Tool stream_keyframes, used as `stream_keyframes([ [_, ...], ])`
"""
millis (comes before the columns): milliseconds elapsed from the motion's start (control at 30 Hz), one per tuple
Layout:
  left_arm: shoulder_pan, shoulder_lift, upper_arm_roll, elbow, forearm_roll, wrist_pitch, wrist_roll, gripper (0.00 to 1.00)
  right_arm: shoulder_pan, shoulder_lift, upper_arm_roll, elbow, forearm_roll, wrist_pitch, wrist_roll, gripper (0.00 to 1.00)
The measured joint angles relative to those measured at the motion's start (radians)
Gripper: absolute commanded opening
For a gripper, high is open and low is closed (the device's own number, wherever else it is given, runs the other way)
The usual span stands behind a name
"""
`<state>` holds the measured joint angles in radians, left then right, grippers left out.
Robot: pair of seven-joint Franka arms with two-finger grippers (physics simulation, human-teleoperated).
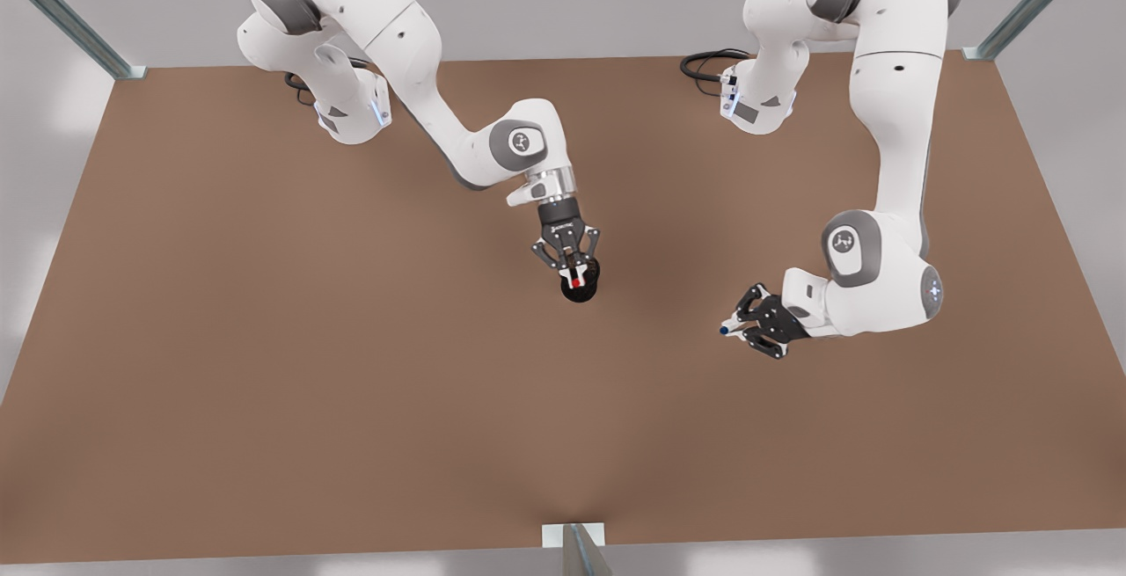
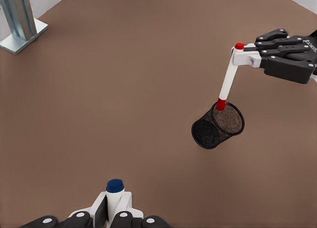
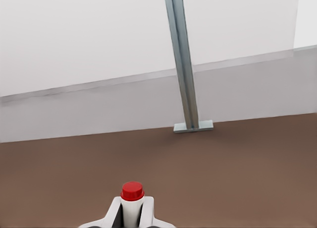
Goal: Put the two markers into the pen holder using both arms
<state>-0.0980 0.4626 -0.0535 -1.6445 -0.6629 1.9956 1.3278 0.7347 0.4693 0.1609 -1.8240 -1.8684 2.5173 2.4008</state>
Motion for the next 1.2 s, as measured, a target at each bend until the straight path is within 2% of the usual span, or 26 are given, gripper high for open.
stream_keyframes([
  [867,0.008,0.002,0.0,-0.024,-0.019,0.0,0.08,0.21,0.006,-0.024,0.013,-0.019,-0.047,-0.034,0.105,0.21],
  [1000,0.008,0.002,0.0,-0.026,-0.02,0.0,0.087,0.21,-0.004,-0.088,0.018,-0.097,-0.052,-0.032,0.108,0.21],
  [1200,0.009,0.002,0.0,-0.033,-0.021,0.0,0.096,0.21,-0.006,-0.095,0.018,-0.114,-0.055,-0.031,0.112,0.21],
])
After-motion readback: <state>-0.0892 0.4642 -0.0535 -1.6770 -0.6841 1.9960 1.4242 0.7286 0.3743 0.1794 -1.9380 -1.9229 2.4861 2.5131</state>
